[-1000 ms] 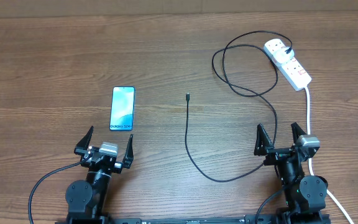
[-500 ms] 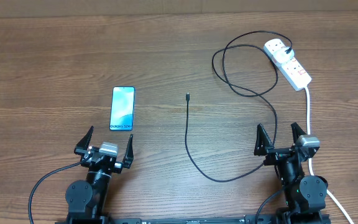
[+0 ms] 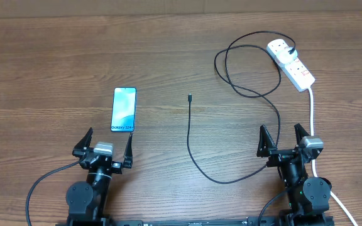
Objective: Plug charger to phone and switch on socket
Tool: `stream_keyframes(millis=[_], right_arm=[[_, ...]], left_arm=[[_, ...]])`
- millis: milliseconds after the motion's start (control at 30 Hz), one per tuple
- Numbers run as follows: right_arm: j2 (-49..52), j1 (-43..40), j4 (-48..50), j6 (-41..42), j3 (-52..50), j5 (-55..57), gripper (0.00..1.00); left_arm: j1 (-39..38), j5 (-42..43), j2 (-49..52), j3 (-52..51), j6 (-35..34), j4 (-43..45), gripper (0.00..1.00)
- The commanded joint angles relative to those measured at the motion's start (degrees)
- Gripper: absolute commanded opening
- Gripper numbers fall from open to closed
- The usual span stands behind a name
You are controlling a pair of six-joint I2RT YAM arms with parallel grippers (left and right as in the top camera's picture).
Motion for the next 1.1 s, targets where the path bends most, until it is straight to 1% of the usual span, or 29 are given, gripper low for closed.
stream_keyframes(millis=[0, 200, 333, 467, 533, 567, 700, 733, 800, 900, 1000, 1067], right_arm=[[-0.57, 0.24, 0.37, -0.07, -0.61, -0.28, 1.0], [-0.57, 0.22, 0.37, -0.07, -0.61, -0.28, 1.0], [-0.57, 0.22, 0.37, -0.07, -0.61, -0.28, 1.0], [-0.57, 0.22, 0.37, -0.07, -0.61, -0.28, 1.0], [-0.57, 0.22, 0.37, -0.07, -0.61, -0.31, 1.0], [-0.57, 0.24, 0.37, -0.04, -0.61, -0.28, 1.0], [-0.57, 0.24, 0.37, -0.07, -0.61, -0.28, 1.0], [-0.57, 0.24, 0.37, -0.07, -0.61, -0.31, 1.0], [-0.57, 0.22, 0.37, -0.07, -0.61, -0.28, 1.0], [-0.57, 0.24, 0.37, -0.07, -0.61, -0.28, 1.0], [-0.57, 0.24, 0.37, -0.07, -0.61, -0.28, 1.0], [-0.57, 0.22, 0.37, -0.07, -0.61, -0.28, 1.0]], left_arm=[[0.35, -1.01, 4.04, 5.07, -3.43, 0.24, 1.0], [0.35, -0.52, 18.05, 15.74, -3.43, 0.11, 1.0], [0.35, 3.58, 29.9, 26.51, -3.69, -4.85, 1.0], [0.35, 5.07, 42.93, 39.93, -5.09, -13.6, 1.0], [0.35, 5.44, 50.93, 48.94, -5.11, -20.83, 1.0], [0.35, 5.44, 53.16, 51.6, -5.11, -23.15, 1.0], [0.31, 7.26, 67.01, 69.18, -5.11, -40.41, 1.0], [0.31, 9.29, 73.61, 77.37, -5.09, -48.52, 1.0], [0.31, 10.99, 79.43, 84.06, -5.09, -55.08, 1.0], [0.31, 12.44, 85.88, 89.64, -5.09, -60.0, 1.0], [0.31, 14.75, 90.18, 90.12, -6.14, -59.65, 1.0], [0.31, 14.71, 92.63, 90.12, -6.14, -59.82, 1.0]])
